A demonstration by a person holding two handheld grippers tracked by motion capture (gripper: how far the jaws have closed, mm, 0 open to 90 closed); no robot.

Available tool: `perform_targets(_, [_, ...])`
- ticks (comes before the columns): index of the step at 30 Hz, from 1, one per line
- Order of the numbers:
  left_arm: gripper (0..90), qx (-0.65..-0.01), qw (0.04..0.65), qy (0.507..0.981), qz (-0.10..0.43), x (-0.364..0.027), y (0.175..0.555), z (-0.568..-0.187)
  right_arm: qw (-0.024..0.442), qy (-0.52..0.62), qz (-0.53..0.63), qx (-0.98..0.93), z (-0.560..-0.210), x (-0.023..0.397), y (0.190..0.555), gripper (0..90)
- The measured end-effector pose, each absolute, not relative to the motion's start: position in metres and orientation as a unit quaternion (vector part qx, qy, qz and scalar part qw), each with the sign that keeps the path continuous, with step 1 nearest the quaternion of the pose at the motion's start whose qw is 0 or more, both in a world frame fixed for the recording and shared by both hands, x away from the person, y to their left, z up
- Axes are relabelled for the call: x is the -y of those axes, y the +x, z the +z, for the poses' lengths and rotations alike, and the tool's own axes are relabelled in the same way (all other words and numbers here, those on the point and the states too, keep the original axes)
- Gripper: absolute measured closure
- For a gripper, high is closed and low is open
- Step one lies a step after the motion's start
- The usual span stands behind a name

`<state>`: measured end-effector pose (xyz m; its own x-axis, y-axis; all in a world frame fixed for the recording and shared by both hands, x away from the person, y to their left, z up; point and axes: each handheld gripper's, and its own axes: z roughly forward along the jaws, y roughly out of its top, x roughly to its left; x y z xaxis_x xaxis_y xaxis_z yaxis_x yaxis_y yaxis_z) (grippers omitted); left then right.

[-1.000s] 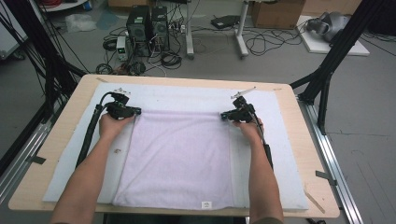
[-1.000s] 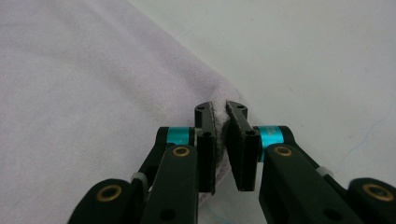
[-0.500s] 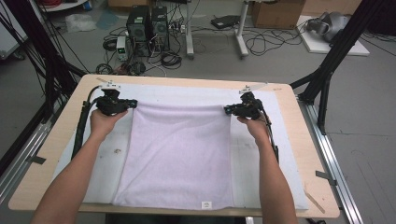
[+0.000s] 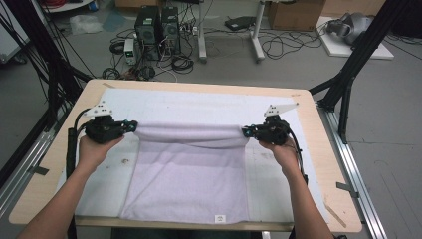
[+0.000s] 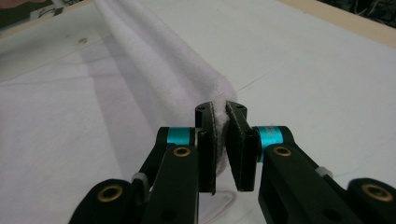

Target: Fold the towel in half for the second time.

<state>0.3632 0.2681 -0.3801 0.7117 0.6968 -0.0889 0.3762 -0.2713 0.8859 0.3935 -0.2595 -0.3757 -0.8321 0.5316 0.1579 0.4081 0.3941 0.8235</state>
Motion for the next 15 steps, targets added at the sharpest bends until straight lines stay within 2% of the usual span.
perform_targets(11, [86.3,-0.311,0.495,0.799,0.143,-0.279,0.286,-0.406,0.034,0.246,0.467,-0.849,-0.401,0.257,0.326,82.0])
perform_targets(15, [83.8,-0.299,0.478,0.817,0.126,-0.279,0.262,-0.418,0.014,0.234,0.468,-0.852,-0.415,0.256,0.305,77.1])
